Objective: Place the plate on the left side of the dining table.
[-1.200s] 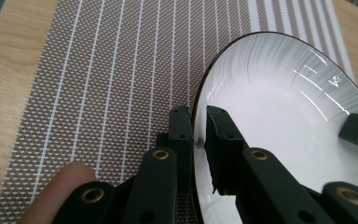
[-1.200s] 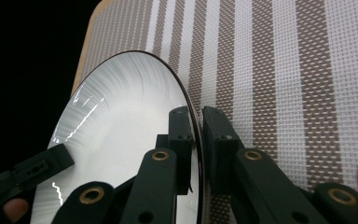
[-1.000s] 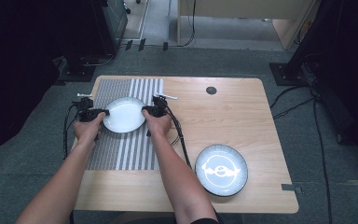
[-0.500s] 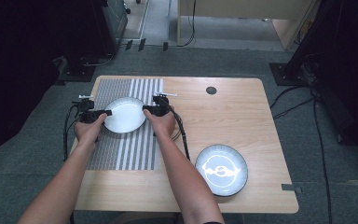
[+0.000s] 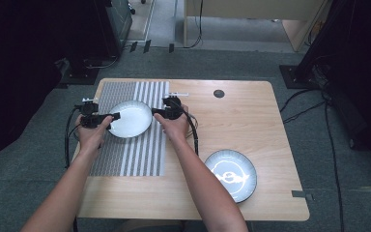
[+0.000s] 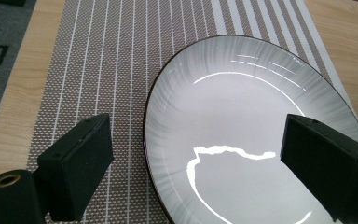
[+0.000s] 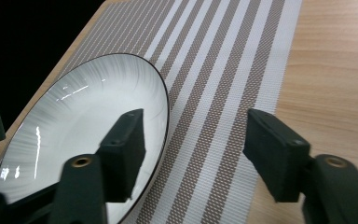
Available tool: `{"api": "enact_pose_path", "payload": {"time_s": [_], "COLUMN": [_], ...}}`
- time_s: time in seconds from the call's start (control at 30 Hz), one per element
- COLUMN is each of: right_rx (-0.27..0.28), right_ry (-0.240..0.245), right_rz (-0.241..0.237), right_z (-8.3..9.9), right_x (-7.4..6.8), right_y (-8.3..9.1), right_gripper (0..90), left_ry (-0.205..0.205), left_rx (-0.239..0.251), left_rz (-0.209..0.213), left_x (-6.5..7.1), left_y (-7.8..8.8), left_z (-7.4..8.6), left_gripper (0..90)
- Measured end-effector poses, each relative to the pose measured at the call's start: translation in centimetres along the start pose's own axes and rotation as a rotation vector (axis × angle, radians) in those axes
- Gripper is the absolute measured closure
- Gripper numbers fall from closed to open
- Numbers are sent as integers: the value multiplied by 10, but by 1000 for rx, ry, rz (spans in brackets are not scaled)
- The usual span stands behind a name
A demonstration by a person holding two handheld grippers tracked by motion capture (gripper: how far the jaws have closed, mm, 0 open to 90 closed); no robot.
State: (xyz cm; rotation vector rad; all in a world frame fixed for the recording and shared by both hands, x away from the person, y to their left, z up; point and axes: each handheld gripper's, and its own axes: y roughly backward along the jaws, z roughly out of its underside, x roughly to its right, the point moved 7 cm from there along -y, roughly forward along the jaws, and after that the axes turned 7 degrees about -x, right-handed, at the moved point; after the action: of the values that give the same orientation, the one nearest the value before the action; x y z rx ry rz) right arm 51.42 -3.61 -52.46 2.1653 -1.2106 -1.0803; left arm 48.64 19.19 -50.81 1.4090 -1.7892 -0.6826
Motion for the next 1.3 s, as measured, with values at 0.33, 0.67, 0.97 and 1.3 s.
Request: {"api": "enact_pose_path", "payload": {"time_s": [0.33, 0.67, 0.97, 1.3], "right_rx": [-8, -2, 26, 74], "right_ry": [52, 120, 110, 88], "right_rz": [21, 77, 69, 72], "right_z": [6, 16, 21, 29], "right_x": [5, 11, 26, 44], "right_y": [33, 61, 94, 126], "right_gripper": [292, 224, 181, 187], "left_ry": [-27, -69, -122, -155], "left_rx": [52, 67, 63, 67], "left_rz": [48, 74, 74, 70], "left_x": [15, 32, 49, 60], "left_y": [17, 28, 37, 43], "left_z": [7, 18, 33, 46], "left_gripper": [28, 26, 26, 26]}}
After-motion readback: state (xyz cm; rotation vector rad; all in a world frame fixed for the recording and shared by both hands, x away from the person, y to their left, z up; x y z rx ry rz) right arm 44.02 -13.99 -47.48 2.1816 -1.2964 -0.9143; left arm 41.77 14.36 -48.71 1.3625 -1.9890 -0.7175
